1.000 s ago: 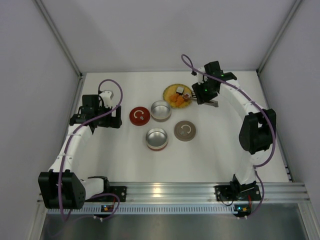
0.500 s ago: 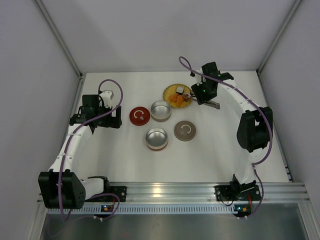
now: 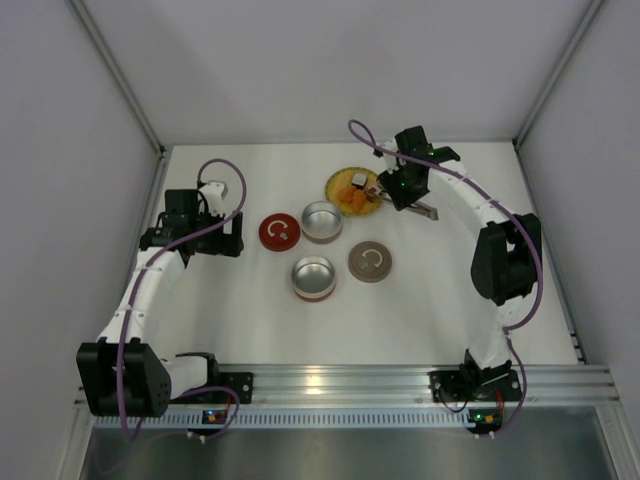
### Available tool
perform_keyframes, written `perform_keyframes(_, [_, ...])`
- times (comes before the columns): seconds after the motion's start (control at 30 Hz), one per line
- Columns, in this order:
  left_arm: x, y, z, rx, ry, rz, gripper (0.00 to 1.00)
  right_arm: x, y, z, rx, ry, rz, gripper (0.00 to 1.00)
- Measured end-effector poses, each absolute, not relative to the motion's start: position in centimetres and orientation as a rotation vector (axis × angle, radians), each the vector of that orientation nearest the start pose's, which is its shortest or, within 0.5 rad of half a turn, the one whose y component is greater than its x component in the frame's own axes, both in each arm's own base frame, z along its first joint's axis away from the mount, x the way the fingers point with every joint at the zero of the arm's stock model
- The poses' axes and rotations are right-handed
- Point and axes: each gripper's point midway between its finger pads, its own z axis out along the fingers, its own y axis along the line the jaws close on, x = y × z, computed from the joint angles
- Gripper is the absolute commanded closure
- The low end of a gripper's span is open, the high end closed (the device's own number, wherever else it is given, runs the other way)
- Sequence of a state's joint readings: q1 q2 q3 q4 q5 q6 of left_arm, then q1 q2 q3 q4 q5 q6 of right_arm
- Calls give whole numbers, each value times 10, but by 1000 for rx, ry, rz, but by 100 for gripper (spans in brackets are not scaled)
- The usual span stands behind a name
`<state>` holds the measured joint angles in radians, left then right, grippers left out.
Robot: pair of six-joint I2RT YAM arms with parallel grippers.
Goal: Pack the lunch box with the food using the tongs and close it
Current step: Pick up the fake food from the plate.
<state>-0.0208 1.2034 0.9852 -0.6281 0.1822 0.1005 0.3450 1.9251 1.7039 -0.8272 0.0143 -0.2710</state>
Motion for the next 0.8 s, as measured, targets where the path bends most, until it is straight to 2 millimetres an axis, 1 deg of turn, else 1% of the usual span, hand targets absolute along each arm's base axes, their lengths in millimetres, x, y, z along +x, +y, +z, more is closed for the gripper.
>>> perform_keyframes(0.47, [307,-34,147,229,2410,-185,2,430,139,127,-797,2502,4,55])
perform_keyframes(0.8, [304,-33,143,230,2422,-180,2,430,137,127,-733,2522,61,55])
